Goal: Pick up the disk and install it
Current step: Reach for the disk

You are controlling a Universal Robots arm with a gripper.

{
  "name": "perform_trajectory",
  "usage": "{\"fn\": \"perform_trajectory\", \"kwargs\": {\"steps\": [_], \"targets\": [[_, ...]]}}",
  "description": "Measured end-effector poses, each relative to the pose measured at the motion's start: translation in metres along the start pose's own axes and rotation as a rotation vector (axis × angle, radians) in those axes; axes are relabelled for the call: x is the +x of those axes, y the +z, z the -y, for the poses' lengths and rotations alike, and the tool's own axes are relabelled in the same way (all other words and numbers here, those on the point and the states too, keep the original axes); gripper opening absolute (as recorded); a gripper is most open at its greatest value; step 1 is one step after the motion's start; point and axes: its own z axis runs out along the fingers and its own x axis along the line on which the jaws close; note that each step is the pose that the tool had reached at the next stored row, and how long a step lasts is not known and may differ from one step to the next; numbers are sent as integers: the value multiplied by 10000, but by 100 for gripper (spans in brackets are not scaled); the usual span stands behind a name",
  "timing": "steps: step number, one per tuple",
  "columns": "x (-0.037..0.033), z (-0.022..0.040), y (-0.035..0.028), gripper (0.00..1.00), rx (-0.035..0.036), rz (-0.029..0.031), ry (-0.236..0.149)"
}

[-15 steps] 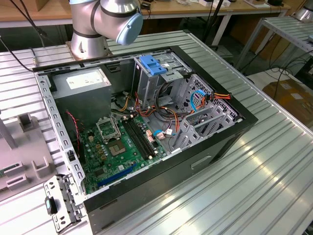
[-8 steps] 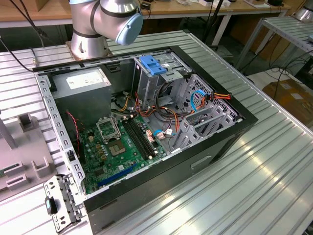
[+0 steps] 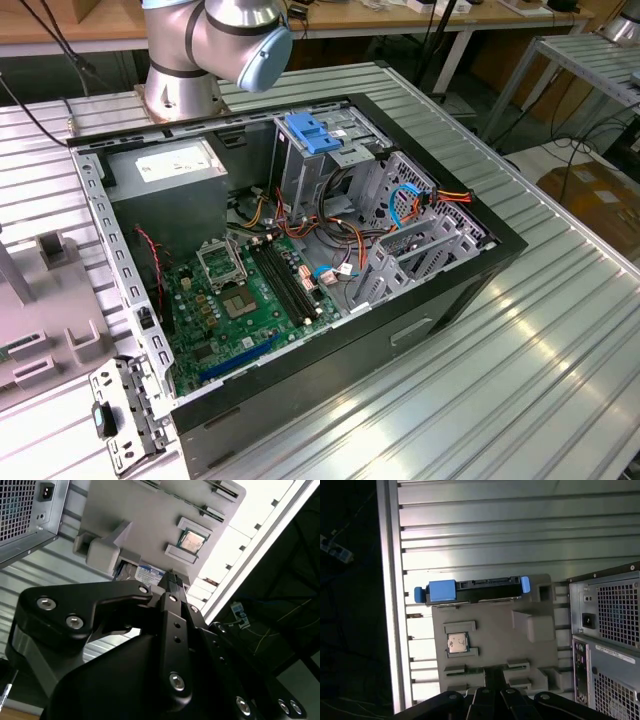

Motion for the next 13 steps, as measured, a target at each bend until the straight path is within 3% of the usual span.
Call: {"fn": "perform_trajectory", "kwargs": {"steps": [7, 13], "targets": [[2, -1, 79, 11, -21, -5, 0], [1, -8, 104, 11, -22, -5, -1]]}}
